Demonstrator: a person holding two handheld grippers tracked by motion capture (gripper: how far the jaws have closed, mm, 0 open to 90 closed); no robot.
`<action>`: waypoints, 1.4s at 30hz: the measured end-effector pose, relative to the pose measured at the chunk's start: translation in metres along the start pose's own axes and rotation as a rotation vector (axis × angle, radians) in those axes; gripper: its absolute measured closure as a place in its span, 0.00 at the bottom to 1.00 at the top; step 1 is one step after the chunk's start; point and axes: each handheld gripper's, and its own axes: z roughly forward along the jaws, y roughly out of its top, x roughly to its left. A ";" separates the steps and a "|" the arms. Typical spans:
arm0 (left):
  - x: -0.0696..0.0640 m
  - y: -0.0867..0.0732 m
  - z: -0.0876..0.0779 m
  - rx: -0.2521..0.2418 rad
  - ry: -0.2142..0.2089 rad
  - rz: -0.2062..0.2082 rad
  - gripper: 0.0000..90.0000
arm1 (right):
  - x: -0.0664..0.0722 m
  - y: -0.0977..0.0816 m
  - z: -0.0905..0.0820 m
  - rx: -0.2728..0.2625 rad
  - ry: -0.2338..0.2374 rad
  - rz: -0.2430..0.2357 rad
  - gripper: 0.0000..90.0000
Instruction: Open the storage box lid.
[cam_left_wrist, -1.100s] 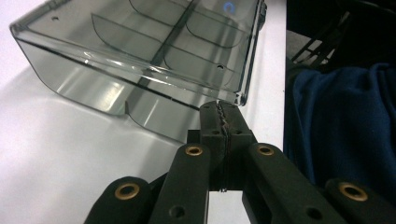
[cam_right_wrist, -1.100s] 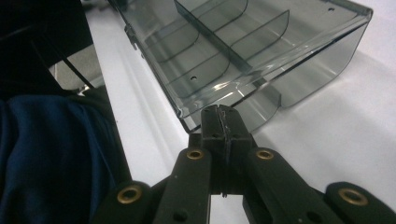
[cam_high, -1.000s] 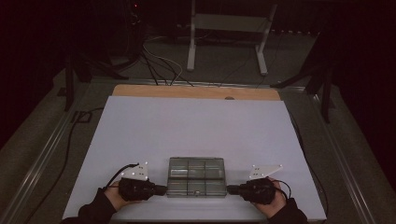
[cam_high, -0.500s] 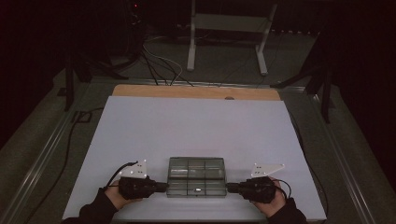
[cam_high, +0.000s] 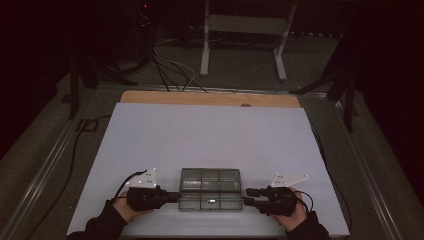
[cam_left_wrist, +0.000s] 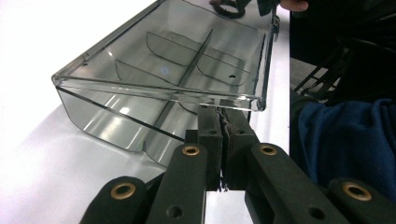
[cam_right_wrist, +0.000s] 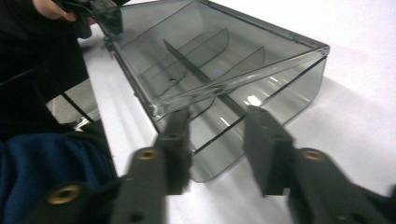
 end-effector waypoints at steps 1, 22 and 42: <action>0.000 0.000 0.000 -0.004 0.000 0.000 0.99 | 0.000 0.000 0.000 -0.005 -0.004 0.001 0.56; 0.003 0.010 -0.003 -0.037 0.023 0.000 0.99 | -0.011 0.005 0.010 0.036 -0.166 -0.081 0.32; 0.005 0.017 -0.006 -0.080 0.043 -0.011 0.99 | -0.022 0.024 0.016 -0.028 -0.149 -0.144 0.68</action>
